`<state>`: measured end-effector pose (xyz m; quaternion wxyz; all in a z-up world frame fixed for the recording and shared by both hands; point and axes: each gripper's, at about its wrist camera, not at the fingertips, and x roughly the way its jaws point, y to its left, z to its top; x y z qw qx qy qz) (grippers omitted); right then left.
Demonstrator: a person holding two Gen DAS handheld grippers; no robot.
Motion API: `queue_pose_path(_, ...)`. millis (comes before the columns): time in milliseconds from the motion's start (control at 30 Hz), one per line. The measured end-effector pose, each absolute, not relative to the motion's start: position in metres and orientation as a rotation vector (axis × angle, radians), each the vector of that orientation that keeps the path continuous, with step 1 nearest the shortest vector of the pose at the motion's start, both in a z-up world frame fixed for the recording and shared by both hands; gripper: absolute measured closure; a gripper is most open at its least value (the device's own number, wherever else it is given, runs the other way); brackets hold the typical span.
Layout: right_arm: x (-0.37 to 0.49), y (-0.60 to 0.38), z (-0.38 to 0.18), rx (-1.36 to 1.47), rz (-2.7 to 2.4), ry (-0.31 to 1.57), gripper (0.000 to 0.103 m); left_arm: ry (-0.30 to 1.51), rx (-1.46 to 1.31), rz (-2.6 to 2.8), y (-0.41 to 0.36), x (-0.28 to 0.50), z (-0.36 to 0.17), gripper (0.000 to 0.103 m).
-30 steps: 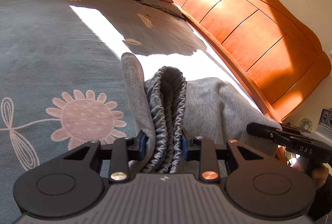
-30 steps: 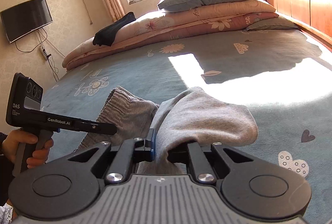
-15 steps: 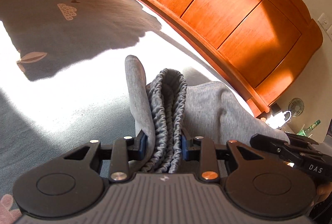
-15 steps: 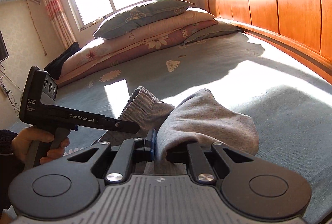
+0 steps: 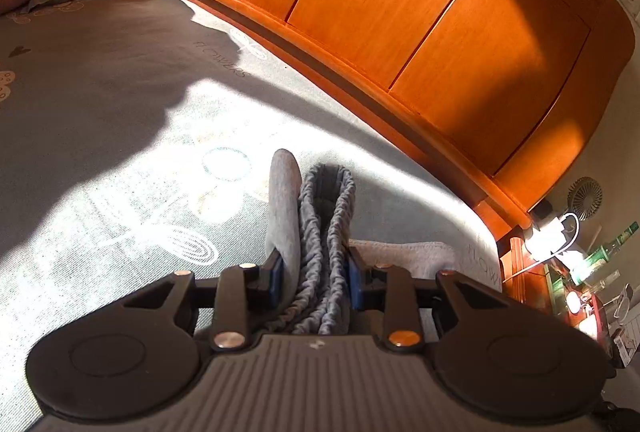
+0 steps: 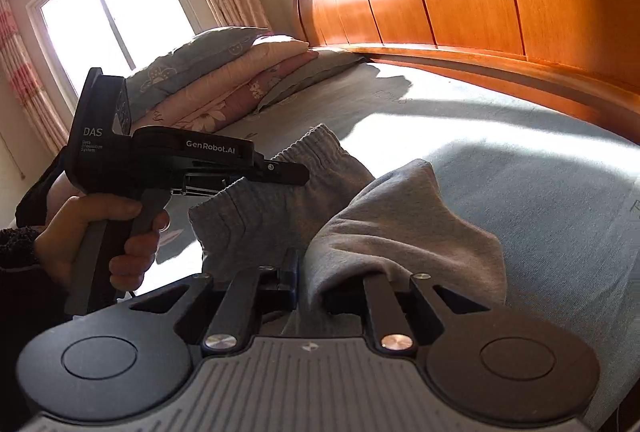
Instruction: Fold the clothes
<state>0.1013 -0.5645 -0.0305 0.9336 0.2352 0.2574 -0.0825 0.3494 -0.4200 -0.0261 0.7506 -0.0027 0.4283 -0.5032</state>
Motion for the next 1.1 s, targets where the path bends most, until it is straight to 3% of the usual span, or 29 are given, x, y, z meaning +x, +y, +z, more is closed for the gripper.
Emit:
queue_pose_path(233,0.080,-0.581,-0.069,0.567,-0.207,0.579,0.082,0.972,0.007,-1.019,-0.435,0.370,-0.044,0.073)
queue_pose_path(300,0.076,-0.586,-0.075,0.613,-0.198,0.566,0.077,0.981,0.010,-0.996,-0.439,0.376,-0.049,0.067)
queue_pose_path(333,0.074,-0.589,-0.077,0.639,-0.189,0.558,0.071,0.985,0.007,-0.973,-0.438,0.380,-0.050,0.065)
queue_pose_path(433,0.068,-0.597,-0.081,0.726,-0.150,0.543,0.037,0.987,-0.012,-0.890,-0.426,0.390,-0.050,0.060)
queue_pose_path(467,0.067,-0.600,-0.082,0.752,-0.137,0.541,0.032,0.979,-0.019,-0.869,-0.420,0.392,-0.047,0.060)
queue_pose_path(633,0.046,-0.620,-0.095,0.922,-0.103,0.525,0.024,0.908,-0.024,-0.806,-0.390,0.383,-0.021,0.053)
queue_pose_path(800,0.018,-0.652,-0.125,1.279,-0.058,0.426,0.021,0.768,0.110,-0.915,-0.370,0.311,0.002,0.043)
queue_pose_path(900,0.006,-0.667,-0.143,1.472,-0.061,0.371,0.021,0.700,0.215,-1.017,-0.363,0.244,-0.007,0.033)
queue_pose_path(1100,0.017,-0.674,-0.158,1.620,-0.207,0.373,0.021,0.631,0.356,-1.122,-0.355,0.145,-0.041,0.032)
